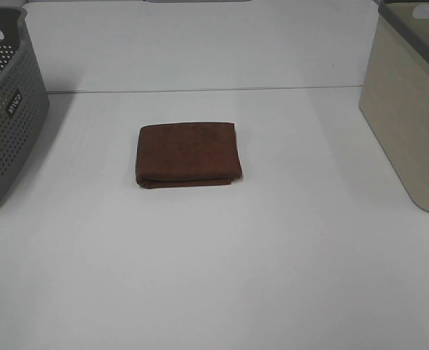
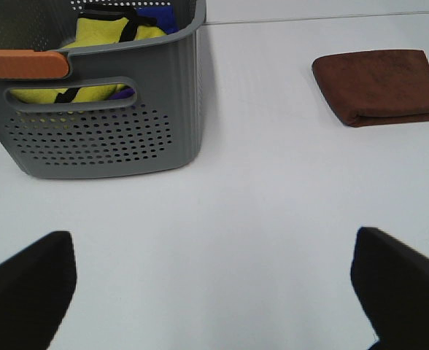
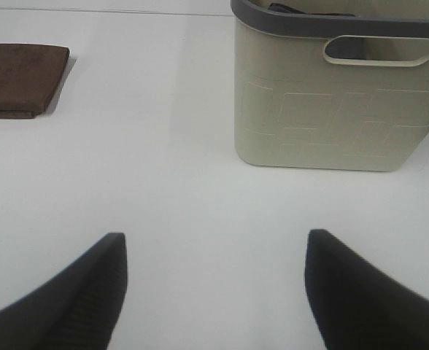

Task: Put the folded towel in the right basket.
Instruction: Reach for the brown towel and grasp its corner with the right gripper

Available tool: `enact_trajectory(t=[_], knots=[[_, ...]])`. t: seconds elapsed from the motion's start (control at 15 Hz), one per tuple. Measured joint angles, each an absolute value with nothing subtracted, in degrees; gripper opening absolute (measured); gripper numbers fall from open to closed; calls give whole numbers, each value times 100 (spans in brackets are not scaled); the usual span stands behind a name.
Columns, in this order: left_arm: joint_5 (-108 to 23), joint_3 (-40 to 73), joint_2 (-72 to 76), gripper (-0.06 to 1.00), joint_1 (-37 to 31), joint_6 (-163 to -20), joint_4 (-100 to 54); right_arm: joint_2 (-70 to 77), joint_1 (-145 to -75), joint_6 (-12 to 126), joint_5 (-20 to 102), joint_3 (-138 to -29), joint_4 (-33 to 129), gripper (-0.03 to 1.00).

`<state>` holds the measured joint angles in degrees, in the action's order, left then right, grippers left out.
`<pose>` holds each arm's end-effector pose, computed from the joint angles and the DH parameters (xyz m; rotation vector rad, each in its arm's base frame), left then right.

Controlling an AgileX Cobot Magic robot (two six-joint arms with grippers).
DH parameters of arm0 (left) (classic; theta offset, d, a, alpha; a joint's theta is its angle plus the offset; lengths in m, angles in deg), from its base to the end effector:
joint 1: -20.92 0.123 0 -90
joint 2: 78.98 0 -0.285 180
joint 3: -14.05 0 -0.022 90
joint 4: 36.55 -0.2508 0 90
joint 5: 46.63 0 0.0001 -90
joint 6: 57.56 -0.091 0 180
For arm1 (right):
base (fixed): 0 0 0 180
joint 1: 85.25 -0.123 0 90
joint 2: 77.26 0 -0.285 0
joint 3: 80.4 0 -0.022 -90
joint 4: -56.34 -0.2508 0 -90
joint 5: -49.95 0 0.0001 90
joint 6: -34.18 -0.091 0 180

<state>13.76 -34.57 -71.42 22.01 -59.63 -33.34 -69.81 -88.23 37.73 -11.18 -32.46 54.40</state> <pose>-0.0050 -0.0045 0.2777 0.0198 2.0333 -0.0323 -0.0074 0.0023 0.2798 -0.1178 2.0299 0.0342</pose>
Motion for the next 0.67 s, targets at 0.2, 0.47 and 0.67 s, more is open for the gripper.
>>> enact_trajectory(t=[0.2,0.47,0.67], knots=[[1376,-3457,-7142,97,2201,-5963,-3334,-6981,-8823,3773,-1118,-3246,5440,66],[1376,-3457,-7142,97,2201,-5963,-3334,-6981,-8823,3773,-1118,-3246,5440,66],[1376,-3457,-7142,97,2201,-5963,-3334,-6981,-8823,3773,-1118,-3246,5440,66]])
